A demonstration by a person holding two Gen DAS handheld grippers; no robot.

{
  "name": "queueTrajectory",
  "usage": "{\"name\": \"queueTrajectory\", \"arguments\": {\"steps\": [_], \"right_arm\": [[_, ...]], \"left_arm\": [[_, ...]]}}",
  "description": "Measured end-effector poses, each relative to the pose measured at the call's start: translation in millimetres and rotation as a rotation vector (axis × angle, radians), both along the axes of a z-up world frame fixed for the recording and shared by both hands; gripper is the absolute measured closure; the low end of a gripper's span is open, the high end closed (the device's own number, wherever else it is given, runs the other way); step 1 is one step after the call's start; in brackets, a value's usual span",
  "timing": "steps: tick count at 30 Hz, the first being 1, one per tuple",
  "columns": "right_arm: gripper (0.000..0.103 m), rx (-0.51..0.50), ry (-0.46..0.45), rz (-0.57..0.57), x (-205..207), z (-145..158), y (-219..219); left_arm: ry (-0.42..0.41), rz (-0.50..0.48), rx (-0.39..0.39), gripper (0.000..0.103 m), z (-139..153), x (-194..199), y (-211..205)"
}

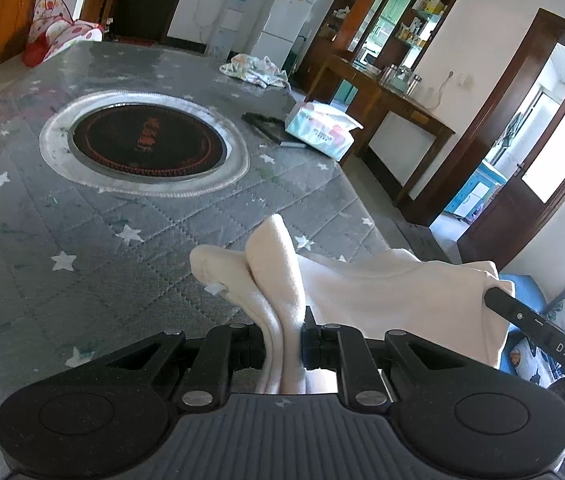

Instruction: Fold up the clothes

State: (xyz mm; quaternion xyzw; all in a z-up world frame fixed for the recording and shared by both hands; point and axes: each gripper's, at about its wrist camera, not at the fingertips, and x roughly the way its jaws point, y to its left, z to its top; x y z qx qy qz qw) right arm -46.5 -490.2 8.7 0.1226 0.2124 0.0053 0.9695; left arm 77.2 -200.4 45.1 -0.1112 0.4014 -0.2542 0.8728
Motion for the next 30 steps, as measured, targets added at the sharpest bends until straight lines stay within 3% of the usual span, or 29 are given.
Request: {"name": "queueTrajectory", "arguments": {"steps": [11,21,25,27,30], "right_arm": [[0.094,-0.010,0.064,-0.025,21,-22,-2],[0.094,-0.017,0.123,-0.047,35,-38,-7],[0.090,-0.023,0.141,-0.063,38,-44,-9],[0.089,-0.029,0.150,-0.071,39,-46,-10],[0.088,-0.043,0.152,-0.071,37,-47,-11]], "left_arm": [[0.053,-0.008,-0.006,0.087,-21,16,7],[0.086,0.017,0.007,0.080,-35,22,15],[0.083,0.038,0.024,0.071,-37,23,19],[0.083,0.052,0.028,0.061,-37,23,22],[0.070,0.075,0.046,0.058,-37,24,25]]}}
